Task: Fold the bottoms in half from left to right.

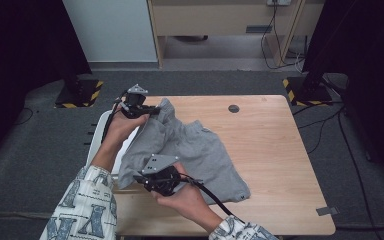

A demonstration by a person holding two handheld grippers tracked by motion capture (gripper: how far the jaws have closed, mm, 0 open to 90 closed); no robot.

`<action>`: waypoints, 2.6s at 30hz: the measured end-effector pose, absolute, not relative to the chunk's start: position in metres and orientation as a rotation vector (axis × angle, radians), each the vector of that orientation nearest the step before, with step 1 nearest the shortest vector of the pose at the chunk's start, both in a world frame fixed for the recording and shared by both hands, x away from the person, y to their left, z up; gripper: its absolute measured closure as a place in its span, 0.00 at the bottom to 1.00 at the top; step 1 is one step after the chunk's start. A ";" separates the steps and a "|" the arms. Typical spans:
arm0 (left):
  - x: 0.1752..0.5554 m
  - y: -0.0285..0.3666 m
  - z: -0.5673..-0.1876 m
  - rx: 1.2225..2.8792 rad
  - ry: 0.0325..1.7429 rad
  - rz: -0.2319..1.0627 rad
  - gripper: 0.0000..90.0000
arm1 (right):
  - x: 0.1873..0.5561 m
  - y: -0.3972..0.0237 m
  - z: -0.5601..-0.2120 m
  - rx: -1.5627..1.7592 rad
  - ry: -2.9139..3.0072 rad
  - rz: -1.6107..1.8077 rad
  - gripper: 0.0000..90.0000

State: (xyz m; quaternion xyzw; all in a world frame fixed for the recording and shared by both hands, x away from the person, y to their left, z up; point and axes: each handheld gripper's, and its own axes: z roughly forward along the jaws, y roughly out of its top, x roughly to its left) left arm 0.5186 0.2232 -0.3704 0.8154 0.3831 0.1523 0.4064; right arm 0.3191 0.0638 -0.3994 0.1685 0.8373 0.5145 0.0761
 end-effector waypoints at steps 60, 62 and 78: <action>0.567 0.121 -0.365 2.076 0.953 0.389 0.95 | 0.343 -0.046 -0.367 0.700 2.316 1.599 0.95; 0.568 0.116 -0.368 2.085 0.950 0.385 0.95 | 0.342 -0.053 -0.370 0.709 2.316 1.591 0.95; 0.573 0.090 -0.391 2.130 0.963 0.366 0.95 | 0.339 -0.082 -0.402 0.774 2.345 1.529 0.95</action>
